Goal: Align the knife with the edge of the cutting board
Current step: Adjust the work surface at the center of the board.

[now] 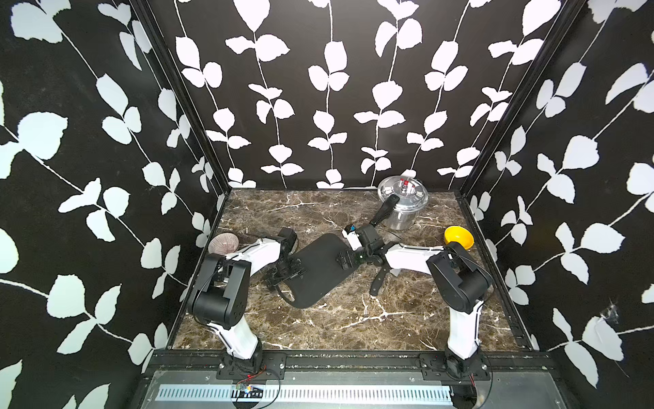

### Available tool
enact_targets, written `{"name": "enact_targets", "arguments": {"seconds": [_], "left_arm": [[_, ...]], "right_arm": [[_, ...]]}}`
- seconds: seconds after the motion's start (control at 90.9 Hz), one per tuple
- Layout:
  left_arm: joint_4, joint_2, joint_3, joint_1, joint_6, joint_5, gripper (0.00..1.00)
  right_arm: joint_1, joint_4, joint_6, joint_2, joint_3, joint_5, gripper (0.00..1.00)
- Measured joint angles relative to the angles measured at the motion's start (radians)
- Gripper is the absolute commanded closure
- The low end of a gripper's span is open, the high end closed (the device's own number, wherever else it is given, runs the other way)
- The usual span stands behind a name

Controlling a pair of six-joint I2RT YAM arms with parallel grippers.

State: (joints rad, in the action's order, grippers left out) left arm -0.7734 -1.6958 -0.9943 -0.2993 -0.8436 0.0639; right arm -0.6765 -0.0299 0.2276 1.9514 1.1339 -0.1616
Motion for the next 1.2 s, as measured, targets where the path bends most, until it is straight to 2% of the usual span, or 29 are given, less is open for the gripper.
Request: {"name": "enact_targets", "arguments": {"seconds": [0.33, 0.682, 0.957, 1.199], "left_arm": [[0.025, -0.079, -0.1, 0.071, 0.132, -0.032, 0.02], [0.078, -0.209, -0.27, 0.091, 0.234, -0.082, 0.02], [0.114, -0.288, -0.379, 0.094, 0.27, -0.098, 0.02], [0.174, -0.298, -0.393, 0.095, 0.274, -0.089, 0.02]], "right_arm": [[-0.058, -0.045, 0.035, -0.063, -0.062, 0.062, 0.03], [-0.112, -0.096, 0.097, -0.109, -0.098, 0.105, 0.03], [-0.148, -0.13, 0.13, -0.125, -0.105, 0.115, 0.04], [-0.162, -0.138, 0.143, -0.132, -0.109, 0.115, 0.03]]}}
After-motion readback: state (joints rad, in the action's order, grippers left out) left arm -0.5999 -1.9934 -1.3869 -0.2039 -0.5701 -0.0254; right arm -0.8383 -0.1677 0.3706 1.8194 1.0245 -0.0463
